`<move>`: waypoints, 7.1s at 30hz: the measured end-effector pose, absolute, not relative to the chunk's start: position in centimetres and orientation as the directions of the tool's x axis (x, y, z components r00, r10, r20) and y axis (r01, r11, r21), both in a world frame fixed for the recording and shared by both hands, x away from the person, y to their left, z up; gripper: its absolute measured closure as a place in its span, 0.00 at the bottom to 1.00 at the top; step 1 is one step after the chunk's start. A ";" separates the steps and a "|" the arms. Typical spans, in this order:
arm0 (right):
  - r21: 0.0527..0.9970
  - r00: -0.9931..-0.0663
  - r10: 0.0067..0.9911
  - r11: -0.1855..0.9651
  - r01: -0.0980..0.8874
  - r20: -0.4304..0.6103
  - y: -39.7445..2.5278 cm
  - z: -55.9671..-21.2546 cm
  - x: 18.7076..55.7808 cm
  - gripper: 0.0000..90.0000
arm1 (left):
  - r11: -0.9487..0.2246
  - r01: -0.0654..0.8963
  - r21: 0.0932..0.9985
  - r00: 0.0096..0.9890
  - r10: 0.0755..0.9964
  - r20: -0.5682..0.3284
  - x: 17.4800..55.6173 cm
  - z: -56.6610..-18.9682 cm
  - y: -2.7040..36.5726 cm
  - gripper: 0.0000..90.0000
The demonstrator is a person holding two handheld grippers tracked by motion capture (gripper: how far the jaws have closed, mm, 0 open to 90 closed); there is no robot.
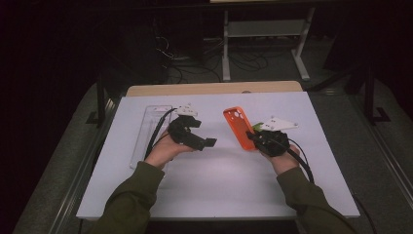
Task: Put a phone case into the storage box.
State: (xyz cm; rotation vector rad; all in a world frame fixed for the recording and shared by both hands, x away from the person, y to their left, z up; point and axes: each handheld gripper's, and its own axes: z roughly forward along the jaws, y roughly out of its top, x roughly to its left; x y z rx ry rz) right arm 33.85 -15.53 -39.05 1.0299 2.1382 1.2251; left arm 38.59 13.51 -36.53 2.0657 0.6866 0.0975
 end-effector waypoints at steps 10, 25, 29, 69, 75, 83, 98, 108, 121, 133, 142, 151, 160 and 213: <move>0.870 -0.612 0.791 0.308 0.384 -0.010 -14.7 -38.9 33.5 0.90 | -0.359 0.446 0.820 0.828 0.513 -0.226 38.8 -36.2 12.7 0.00; 0.875 -0.641 0.768 0.321 0.364 -0.015 -13.3 -38.8 33.0 0.90 | -0.347 0.444 0.826 0.835 0.494 -0.241 38.9 -36.8 11.1 0.00; 0.876 -0.646 0.764 0.310 0.369 0.002 -12.8 -38.8 32.8 0.90 | -0.338 0.453 0.825 0.832 0.494 -0.254 38.8 -37.2 10.8 0.00; 0.863 -0.668 0.743 0.370 0.345 -0.051 -11.1 -39.4 32.1 0.90 | -0.281 0.482 0.830 0.804 0.519 -0.291 38.5 -37.6 10.1 0.00; 0.863 -0.675 0.737 0.370 0.345 -0.046 -10.6 -39.6 31.9 0.90 | -0.257 0.496 0.830 0.794 0.520 -0.314 38.6 -37.5 10.2 0.00; 0.855 -0.683 0.729 0.382 0.350 -0.046 -10.1 -39.9 31.8 0.90 | -0.218 0.517 0.828 0.779 0.521 -0.349 38.7 -37.5 10.2 0.00; 0.840 -0.691 0.721 0.406 0.359 -0.054 -9.8 -40.4 31.8 0.90 | -0.189 0.509 0.840 0.778 0.520 -0.354 38.7 -37.3 10.3 0.04; 0.838 -0.693 0.718 0.416 0.353 -0.064 -9.8 -40.5 31.8 0.90 | -0.172 0.509 0.843 0.773 0.522 -0.360 38.7 -37.2 10.8 0.15; 0.838 -0.698 0.713 0.420 0.348 -0.068 -9.8 -40.5 31.9 0.87 | -0.173 0.515 0.839 0.773 0.516 -0.368 38.6 -37.1 10.8 0.19; 0.838 -0.724 0.689 0.417 0.352 -0.039 -10.0 -40.5 32.2 0.47 | -0.195 0.487 0.851 0.787 0.521 -0.331 38.7 -36.8 11.1 0.19; 0.810 -0.751 0.659 0.419 0.411 0.041 -11.3 -40.8 32.7 0.20 | -0.191 0.470 0.862 0.783 0.541 -0.307 38.7 -36.2 11.7 0.19; 0.824 -0.735 0.673 0.366 0.431 0.086 -14.1 -41.1 32.3 0.05 | -0.200 0.448 0.871 0.791 0.543 -0.282 38.7 -35.7 12.1 0.19; 0.844 -0.719 0.688 0.322 0.429 0.103 -16.4 -41.4 30.7 0.01 | -0.203 0.434 0.878 0.794 0.547 -0.267 38.7 -35.1 12.5 0.19; 0.811 -0.686 0.726 0.366 0.456 0.057 -19.3 -43.5 28.4 0.01 | -0.187 0.383 0.904 0.656 0.745 -0.124 43.5 -27.5 21.5 0.18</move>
